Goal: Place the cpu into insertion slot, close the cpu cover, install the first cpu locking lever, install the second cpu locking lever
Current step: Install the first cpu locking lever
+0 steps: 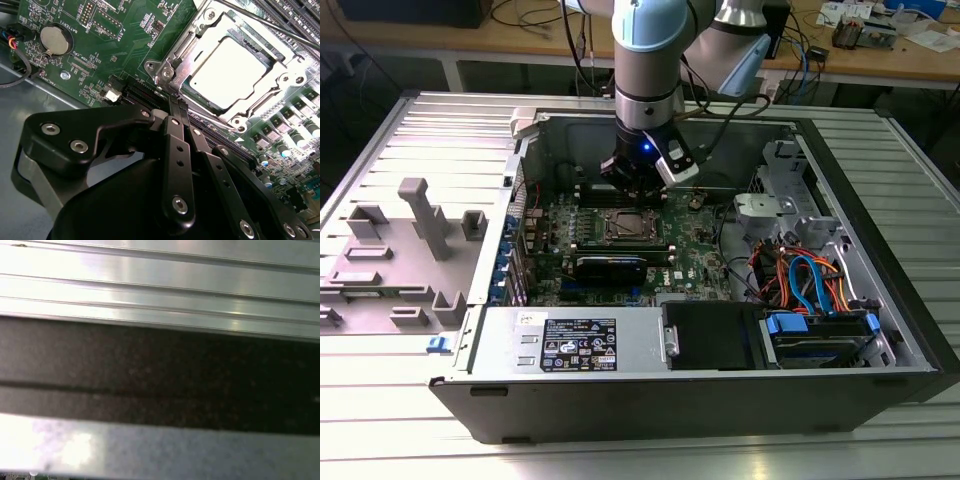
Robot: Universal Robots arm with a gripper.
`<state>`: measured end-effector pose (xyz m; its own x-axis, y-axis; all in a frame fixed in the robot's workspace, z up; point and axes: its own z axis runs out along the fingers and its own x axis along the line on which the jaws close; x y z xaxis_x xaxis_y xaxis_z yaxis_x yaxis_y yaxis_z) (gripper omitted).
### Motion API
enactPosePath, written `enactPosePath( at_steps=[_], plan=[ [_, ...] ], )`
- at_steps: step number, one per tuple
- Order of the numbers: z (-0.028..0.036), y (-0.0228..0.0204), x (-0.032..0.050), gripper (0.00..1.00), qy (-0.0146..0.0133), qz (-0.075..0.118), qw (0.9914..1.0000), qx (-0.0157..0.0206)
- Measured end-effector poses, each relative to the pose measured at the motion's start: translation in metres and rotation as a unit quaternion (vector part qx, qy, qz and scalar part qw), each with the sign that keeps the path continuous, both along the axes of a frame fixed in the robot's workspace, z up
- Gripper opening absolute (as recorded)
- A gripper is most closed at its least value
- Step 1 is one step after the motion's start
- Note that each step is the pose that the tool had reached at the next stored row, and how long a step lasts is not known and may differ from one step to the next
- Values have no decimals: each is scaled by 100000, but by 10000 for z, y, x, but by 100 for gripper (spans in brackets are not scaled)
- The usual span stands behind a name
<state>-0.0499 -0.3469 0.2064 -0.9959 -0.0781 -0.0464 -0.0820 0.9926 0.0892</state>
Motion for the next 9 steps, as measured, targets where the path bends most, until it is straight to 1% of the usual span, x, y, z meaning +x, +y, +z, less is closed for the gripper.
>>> enactPosePath(
  at_steps=[5, 9],
  plan=[
    [-8, 0, 0, 11, 1, 1, 100000, 1],
    [-1, 0, 0, 11, 2, -2, 100000, 1]
  ],
)
